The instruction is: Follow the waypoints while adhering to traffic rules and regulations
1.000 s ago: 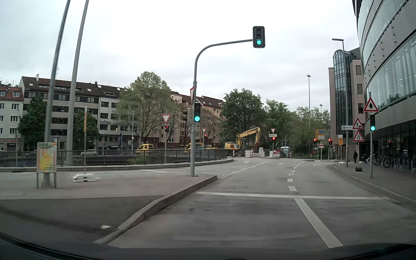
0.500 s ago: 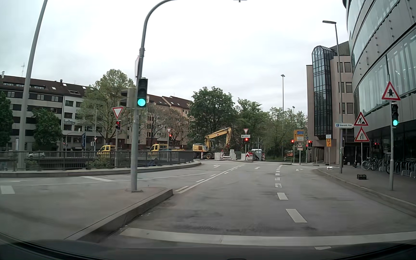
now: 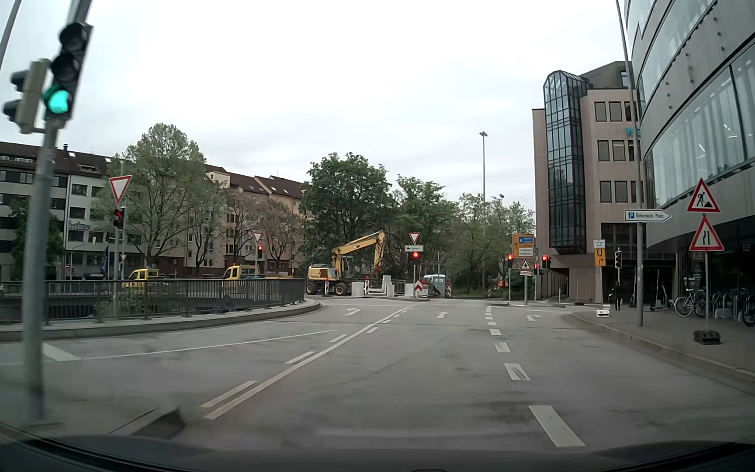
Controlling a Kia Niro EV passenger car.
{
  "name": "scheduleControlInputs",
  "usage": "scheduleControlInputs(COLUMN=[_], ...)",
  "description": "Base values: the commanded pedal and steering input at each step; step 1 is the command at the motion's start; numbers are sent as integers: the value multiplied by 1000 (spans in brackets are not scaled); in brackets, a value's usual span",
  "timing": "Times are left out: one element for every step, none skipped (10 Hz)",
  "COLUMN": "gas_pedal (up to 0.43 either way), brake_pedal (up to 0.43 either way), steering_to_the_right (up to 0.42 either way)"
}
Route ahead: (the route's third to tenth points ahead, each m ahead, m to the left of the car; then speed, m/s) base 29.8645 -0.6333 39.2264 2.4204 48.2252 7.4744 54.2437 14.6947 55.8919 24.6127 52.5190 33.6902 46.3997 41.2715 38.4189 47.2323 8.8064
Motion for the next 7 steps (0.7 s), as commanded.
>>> scheduleControlInputs(gas_pedal=[0, 0, 0, 0, 0, 0, 0], brake_pedal=[0, 0, 0, 0, 0, 0, 12], steering_to_the_right=[17, 1, -6, -9, -15, -23, -25])
